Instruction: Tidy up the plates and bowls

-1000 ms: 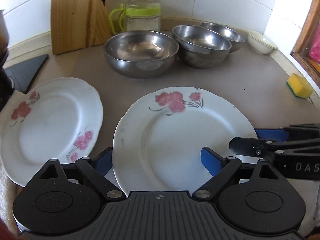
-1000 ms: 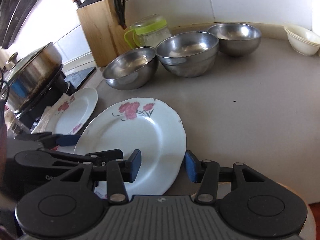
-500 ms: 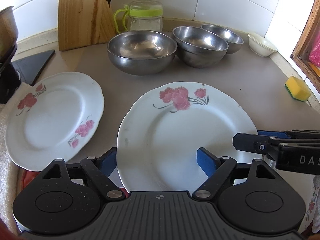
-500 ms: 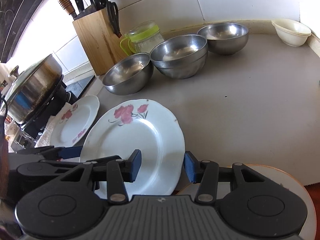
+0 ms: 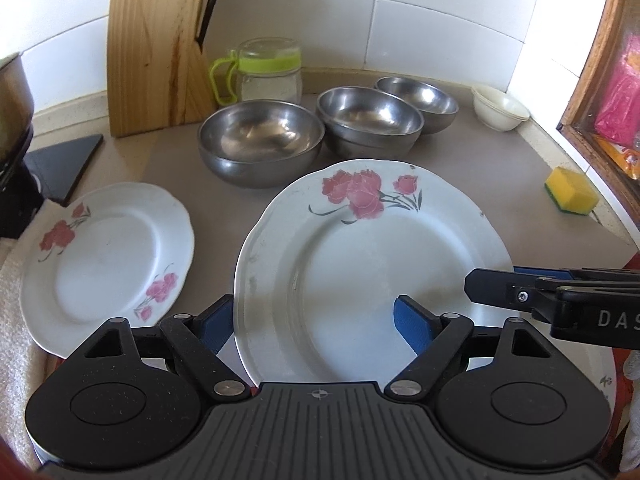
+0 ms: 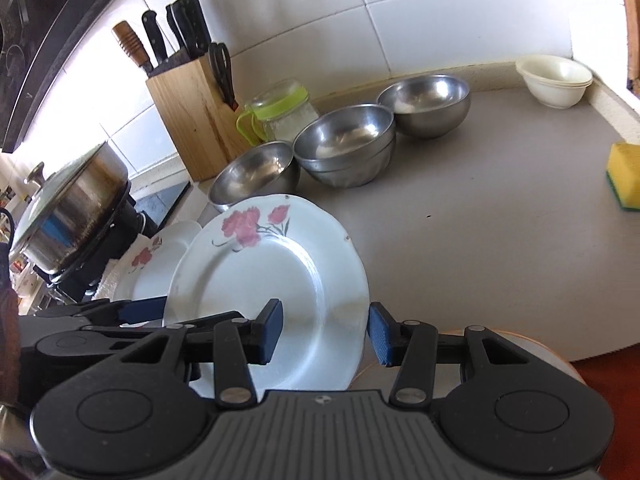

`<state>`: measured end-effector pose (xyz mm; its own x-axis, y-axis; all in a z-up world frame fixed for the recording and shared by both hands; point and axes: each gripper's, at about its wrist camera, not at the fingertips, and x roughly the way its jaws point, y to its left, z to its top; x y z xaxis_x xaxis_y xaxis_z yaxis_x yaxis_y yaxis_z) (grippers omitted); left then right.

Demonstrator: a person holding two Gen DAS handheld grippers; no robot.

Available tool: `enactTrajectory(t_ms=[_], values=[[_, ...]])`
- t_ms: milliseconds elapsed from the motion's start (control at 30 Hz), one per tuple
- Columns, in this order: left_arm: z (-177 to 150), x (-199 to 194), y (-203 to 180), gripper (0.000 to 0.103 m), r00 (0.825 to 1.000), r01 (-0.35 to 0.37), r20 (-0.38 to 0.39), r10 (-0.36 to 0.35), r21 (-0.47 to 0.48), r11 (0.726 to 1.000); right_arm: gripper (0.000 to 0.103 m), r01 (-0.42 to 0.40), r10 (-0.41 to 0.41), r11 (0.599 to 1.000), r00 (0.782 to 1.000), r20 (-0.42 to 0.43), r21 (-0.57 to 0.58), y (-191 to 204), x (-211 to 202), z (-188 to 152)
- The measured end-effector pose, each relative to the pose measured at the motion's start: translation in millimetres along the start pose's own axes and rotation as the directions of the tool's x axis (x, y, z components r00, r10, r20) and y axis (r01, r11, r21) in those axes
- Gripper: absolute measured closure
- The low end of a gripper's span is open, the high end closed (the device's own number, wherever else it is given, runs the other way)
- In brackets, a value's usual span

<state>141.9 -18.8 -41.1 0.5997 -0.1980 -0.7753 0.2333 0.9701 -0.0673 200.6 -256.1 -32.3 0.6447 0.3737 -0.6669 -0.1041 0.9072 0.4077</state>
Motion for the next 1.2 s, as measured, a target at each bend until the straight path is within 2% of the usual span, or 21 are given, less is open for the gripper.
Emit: enactTrajectory(t_ms=[233, 500, 967, 1200], values=[[-0.3, -1.3, -15.1, 0.015, 0.999, 0.040, 0.001, -0.040, 0.033, 0.999, 0.054, 0.035, -0.035, 0.999, 0.999, 0.027, 0.027, -7.3, -18.0, -5.0], [-9.7, 11.7, -39.9, 0.015, 0.992, 0.115, -0.057, -0.110, 0.082, 0.990, 0.054, 0.091, -0.095, 0.990, 0.995, 0.025, 0.105, -31.3, -36.3, -23.6], [-22.9, 15.3, -100.3, 0.016, 0.969, 0.239, -0.120, -0.216, 0.232, 0.943, 0.054, 0.201, -0.215, 0.951, 0.976, 0.034, 0.236, -68.8, -86.5, -61.0], [-31.0, 16.9, -115.9, 0.018, 0.959, 0.270, -0.156, -0.235, 0.263, 0.926, 0.054, 0.264, -0.273, 0.943, 0.962, 0.017, 0.202, -70.3, -97.3, -74.5]])
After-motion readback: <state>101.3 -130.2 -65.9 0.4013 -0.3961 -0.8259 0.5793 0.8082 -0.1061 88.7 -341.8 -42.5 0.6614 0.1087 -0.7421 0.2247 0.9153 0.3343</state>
